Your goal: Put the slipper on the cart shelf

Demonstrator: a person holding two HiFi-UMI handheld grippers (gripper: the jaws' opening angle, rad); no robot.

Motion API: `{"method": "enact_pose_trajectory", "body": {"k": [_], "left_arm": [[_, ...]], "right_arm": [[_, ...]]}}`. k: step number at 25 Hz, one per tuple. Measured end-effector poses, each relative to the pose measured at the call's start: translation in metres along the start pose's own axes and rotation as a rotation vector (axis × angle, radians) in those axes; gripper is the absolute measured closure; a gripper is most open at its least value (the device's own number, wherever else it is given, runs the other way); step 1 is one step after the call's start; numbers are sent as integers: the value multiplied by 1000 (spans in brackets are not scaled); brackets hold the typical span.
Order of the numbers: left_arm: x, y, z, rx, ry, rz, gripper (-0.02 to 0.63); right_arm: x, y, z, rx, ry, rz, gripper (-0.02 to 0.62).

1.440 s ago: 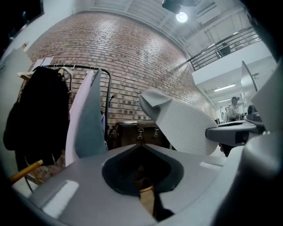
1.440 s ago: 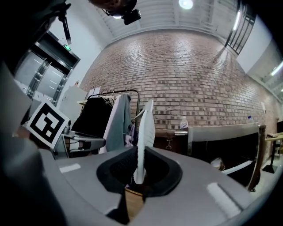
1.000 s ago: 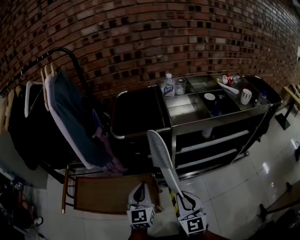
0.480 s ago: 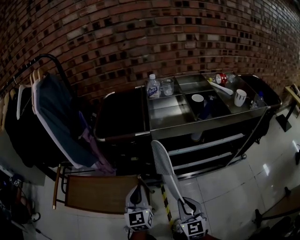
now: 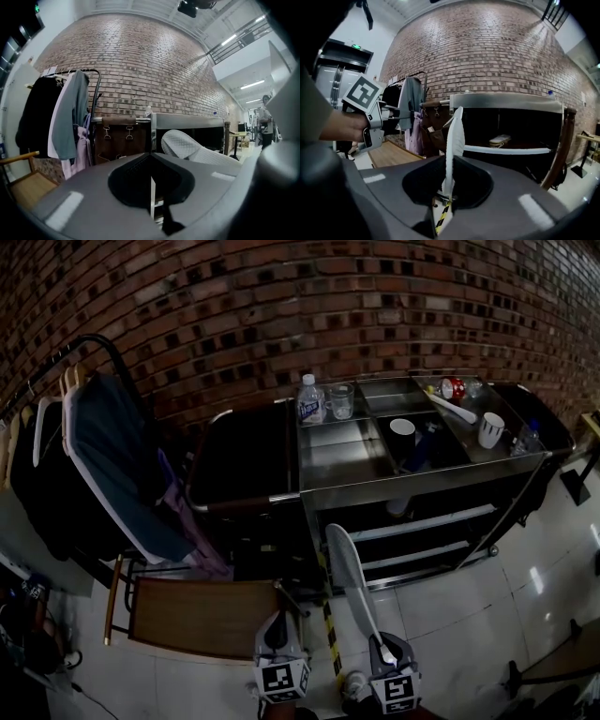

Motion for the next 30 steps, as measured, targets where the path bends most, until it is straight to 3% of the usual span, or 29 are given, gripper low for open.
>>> {"method": "enact_pose_trajectory", "body": {"k": [19, 24, 30], "left_arm": [[0, -12, -6, 34, 11, 7, 594], [2, -26, -2, 37, 33, 26, 594], [-10, -39, -10, 68, 52, -16, 594]], "right_arm": [[0, -60, 49, -20, -122, -43, 557], [14, -97, 72, -8, -146, -29, 557], [33, -139, 96, 27, -215, -16, 557]]}}
Point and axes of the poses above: the fingertips, and each gripper's own axes: y backward along the fingers, z to its right, x out of its top, the point moved 7 cm from there along y, backward along the fingers, and after that the axes turned 8 degrees about x, right-handed, at the moved point
